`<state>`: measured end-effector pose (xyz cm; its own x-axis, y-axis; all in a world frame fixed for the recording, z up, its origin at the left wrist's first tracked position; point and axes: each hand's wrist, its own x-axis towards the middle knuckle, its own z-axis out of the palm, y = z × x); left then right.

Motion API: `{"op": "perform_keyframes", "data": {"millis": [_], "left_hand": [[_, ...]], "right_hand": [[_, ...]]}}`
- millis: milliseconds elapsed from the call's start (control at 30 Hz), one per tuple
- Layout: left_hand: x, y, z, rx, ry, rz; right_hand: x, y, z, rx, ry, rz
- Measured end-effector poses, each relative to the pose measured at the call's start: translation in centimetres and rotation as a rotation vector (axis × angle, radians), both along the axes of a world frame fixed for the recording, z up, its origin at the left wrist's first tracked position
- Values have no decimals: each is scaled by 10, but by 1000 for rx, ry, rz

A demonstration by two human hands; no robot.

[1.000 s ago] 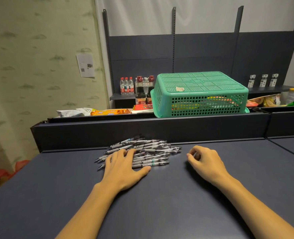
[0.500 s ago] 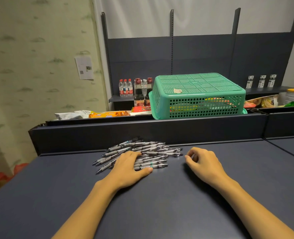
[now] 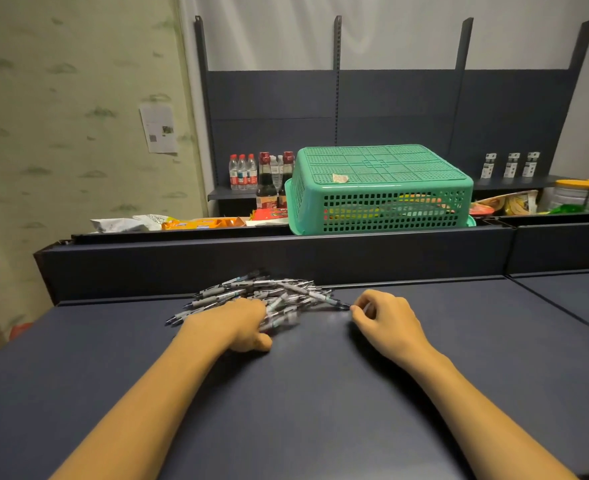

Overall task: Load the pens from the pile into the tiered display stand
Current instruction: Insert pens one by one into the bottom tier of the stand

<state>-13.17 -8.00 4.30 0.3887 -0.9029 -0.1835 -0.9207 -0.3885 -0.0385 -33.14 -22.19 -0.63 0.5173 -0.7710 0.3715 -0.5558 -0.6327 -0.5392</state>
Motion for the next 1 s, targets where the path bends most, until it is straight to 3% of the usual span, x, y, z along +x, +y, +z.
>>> {"op": "perform_keyframes", "data": {"millis": [200,467,600,767,1000], "left_hand": [[8,19,2,33,3,89],[16,37,12,-155,-274,140],[20,42,23,-108,-258,193],[17,42,34,-246,-303,240],[16,34,25,-276,-248,222]], "right_hand": [[1,1,1,-5,12,12],[1,2,1,10,16,3],[2,2,1,2,32,10],[4,1,2,-9,48,27],[4,2,4,-14,49,31]]}}
